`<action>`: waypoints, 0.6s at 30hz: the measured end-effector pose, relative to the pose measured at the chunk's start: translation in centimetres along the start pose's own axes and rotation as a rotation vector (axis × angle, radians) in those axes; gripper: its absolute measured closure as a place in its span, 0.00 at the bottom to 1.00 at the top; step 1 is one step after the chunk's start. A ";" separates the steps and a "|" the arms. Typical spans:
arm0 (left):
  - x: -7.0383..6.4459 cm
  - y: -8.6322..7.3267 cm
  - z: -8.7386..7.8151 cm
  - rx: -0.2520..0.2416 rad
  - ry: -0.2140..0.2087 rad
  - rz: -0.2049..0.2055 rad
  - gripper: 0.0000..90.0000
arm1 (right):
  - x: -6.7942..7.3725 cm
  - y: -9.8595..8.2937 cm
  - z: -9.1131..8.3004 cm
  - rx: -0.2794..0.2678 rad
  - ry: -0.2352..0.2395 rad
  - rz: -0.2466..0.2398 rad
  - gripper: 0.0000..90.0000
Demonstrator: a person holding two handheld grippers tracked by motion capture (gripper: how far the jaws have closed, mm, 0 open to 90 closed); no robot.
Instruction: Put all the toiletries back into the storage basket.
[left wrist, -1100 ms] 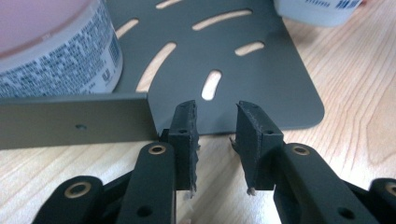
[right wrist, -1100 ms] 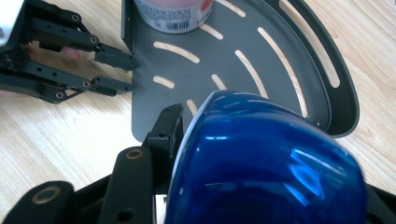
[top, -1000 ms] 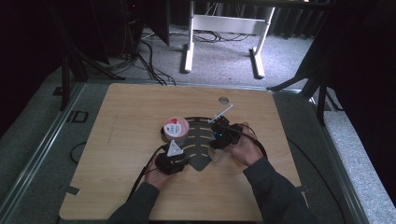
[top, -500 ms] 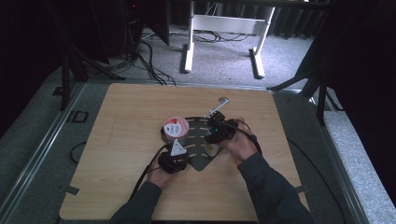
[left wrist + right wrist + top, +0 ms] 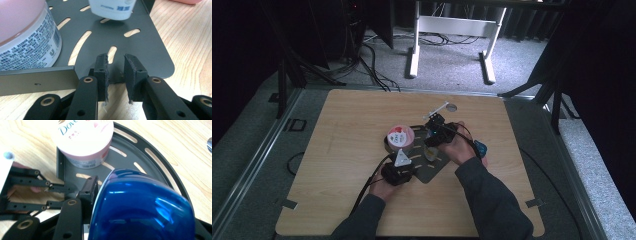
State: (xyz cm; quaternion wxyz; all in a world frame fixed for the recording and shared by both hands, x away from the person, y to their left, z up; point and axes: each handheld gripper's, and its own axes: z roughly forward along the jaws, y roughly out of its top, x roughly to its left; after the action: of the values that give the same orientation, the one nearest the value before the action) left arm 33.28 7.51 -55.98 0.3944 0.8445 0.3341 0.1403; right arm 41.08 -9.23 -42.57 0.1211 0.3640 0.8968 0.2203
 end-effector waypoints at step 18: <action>-0.1 0.0 0.0 0.001 0.003 0.009 0.84 | -0.4 2.0 1.5 -0.020 -0.030 0.020 0.61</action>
State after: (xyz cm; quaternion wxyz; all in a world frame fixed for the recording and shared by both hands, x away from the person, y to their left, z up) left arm 33.25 7.46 -55.99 0.3929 0.8458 0.3311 0.1433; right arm 43.17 -7.79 -42.89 0.1358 0.3752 0.8889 0.2249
